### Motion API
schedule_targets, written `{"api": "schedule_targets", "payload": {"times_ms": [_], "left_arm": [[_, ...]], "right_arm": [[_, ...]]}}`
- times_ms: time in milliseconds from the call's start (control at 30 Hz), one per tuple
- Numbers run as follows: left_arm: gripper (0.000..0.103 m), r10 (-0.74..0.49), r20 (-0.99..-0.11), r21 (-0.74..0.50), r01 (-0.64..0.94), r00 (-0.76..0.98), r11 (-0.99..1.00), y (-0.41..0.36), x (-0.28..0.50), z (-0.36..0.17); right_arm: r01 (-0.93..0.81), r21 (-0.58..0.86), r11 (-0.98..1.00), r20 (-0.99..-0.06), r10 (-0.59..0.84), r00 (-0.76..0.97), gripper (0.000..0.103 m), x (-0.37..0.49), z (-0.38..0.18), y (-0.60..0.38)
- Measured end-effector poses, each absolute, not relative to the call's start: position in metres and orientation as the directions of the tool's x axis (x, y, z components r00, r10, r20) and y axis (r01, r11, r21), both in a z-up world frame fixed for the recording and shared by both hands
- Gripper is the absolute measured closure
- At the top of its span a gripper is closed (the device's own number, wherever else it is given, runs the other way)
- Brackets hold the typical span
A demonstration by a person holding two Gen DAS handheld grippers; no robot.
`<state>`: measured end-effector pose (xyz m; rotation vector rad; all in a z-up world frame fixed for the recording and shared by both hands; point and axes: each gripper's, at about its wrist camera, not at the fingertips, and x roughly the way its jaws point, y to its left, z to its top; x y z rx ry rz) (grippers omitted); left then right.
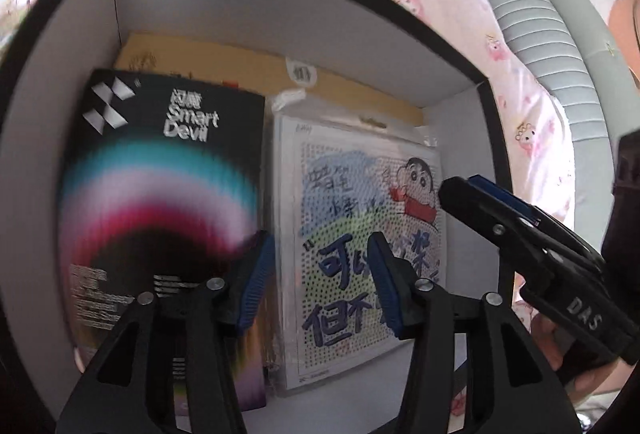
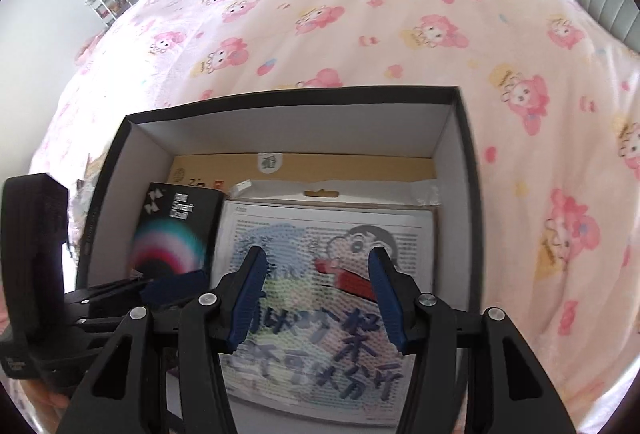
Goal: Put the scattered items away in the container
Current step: 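Push the Smart Devil box down beside the bead-art kit with both tools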
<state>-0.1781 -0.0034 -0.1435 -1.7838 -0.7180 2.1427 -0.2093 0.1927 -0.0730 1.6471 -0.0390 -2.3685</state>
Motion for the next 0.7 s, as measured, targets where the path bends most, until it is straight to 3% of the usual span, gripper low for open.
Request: {"api": "schedule_targets", "payload": {"times_ms": [100, 600, 700], "left_arm": [[0.048, 0.51, -0.837, -0.535, 0.101, -0.2, -0.839, -0.002, -0.179, -0.142], [0.049, 0.544, -0.814, -0.573, 0.127, -0.204, -0.81, -0.017, -0.198, -0.144], [0.058, 0.51, -0.835, -0.543, 0.153, -0.208, -0.826, -0.018, -0.194, -0.141]], "right_arm": [[0.193, 0.175, -0.966, -0.92, -0.23, -0.317, 0.054, -0.213, -0.077, 0.195], [0.205, 0.226, -0.952, -0.92, -0.278, -0.277, 0.054, -0.222, -0.087, 0.191], [0.208, 0.225, -0.952, -0.92, -0.277, -0.277, 0.053, -0.223, -0.087, 0.191]]}}
